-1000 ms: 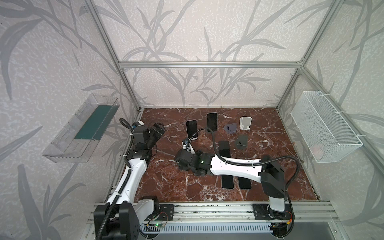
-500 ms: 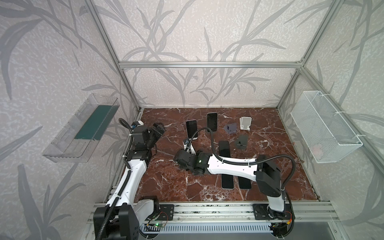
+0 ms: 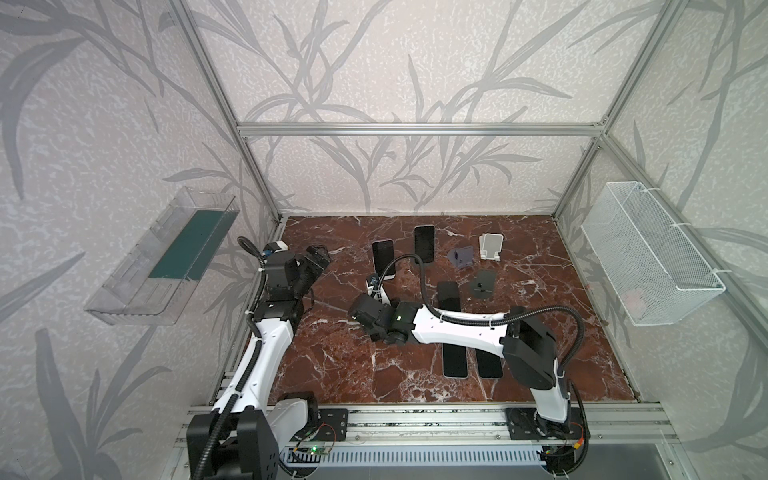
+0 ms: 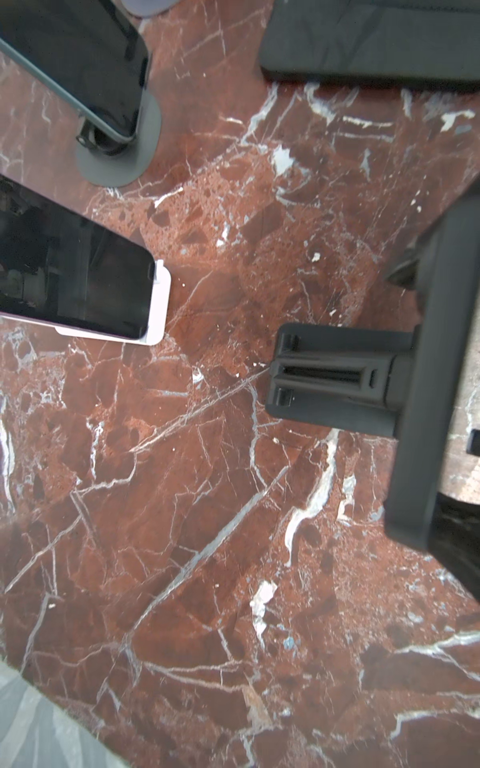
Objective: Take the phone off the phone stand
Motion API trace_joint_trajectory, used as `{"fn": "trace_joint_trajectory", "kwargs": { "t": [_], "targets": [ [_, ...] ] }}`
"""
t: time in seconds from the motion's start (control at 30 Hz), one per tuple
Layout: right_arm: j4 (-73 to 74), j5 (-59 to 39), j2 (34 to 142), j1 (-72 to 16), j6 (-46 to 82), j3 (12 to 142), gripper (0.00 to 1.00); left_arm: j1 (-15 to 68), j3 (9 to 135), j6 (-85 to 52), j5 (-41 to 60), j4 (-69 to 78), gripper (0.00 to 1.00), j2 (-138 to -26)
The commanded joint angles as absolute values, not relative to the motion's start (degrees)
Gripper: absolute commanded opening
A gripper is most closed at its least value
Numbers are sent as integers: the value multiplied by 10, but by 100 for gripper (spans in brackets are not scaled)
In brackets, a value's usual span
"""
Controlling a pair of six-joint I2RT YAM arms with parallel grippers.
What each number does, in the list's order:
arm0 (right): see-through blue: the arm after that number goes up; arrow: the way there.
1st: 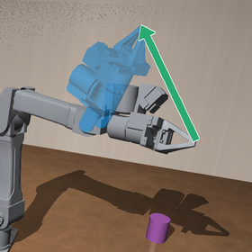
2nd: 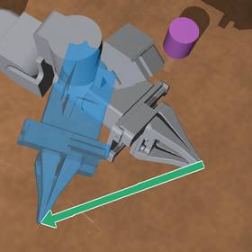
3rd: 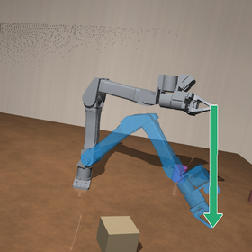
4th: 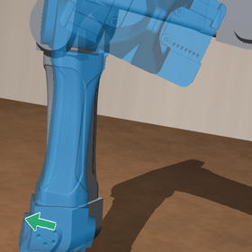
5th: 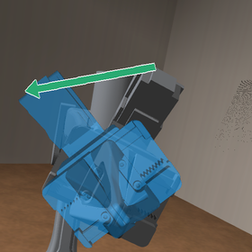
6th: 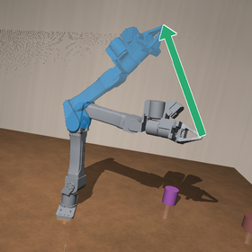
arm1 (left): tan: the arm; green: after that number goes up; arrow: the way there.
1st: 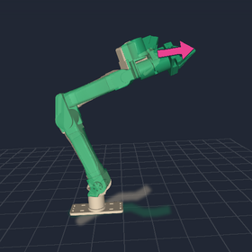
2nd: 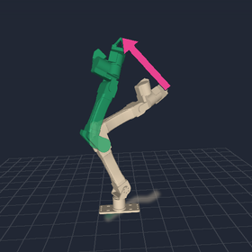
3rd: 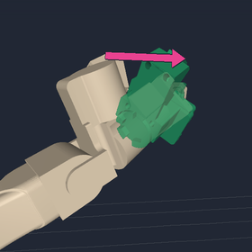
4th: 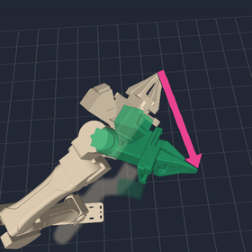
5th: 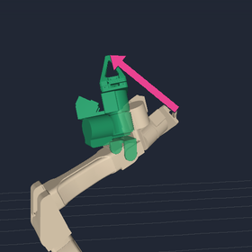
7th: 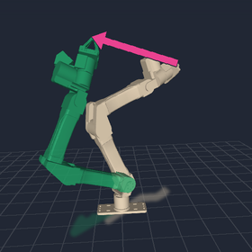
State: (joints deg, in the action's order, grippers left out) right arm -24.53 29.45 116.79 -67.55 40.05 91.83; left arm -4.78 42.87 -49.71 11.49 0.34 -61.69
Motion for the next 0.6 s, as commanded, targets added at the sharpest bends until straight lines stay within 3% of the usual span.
{"fn": "trace_joint_trajectory", "kwargs": {
  "t": [0.0,0.57],
  "targets": [
    [-237,293,1151,-673,384,916,73,-49,423,-498,114,13,91,-604],
    [-218,281,982,-684,380,812,68,-49,419,-514,125,25,91,-592]
  ]
}}
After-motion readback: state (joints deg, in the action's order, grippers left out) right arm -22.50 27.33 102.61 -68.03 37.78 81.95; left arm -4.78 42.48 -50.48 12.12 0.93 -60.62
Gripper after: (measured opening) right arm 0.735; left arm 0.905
